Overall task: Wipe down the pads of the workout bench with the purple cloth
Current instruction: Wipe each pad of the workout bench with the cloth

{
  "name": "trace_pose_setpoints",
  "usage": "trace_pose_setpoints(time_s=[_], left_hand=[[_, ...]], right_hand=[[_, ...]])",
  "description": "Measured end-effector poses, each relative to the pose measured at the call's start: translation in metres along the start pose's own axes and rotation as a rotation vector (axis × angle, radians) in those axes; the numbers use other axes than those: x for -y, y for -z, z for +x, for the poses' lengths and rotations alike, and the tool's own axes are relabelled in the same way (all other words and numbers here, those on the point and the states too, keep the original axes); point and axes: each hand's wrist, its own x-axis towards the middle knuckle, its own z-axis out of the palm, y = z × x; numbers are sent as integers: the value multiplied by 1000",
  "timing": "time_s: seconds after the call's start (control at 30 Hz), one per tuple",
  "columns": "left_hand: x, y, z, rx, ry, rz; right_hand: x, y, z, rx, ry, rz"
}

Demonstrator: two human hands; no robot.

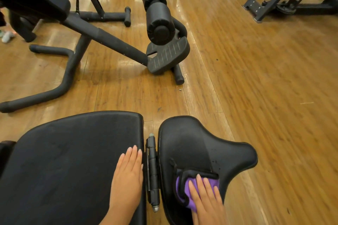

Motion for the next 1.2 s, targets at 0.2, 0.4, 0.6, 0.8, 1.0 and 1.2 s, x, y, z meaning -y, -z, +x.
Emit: trace_pose_setpoints(time_s=[0.2, 0.4, 0.6, 0.8, 1.0, 1.2], left_hand=[[-23, -3, 11, -54, 67, -98], [-97, -12, 31, -30, -13, -146], [-108, -20, 30, -44, 54, -136], [-109, -17, 28, -18, 88, -128], [-104, -18, 28, 0, 84, -141], [-105, -17, 29, 32, 104, -142]], right_hand=[[-12, 25, 82, 40, -203, -40], [-42, 42, 164, 214, -249, -55], [-44, 27, 73, 30, 41, -112], [-26, -24, -39, -104, 70, -220], [-31, 2, 25, -143, -157, -88], [-59, 38, 127, 92, -324, -173]])
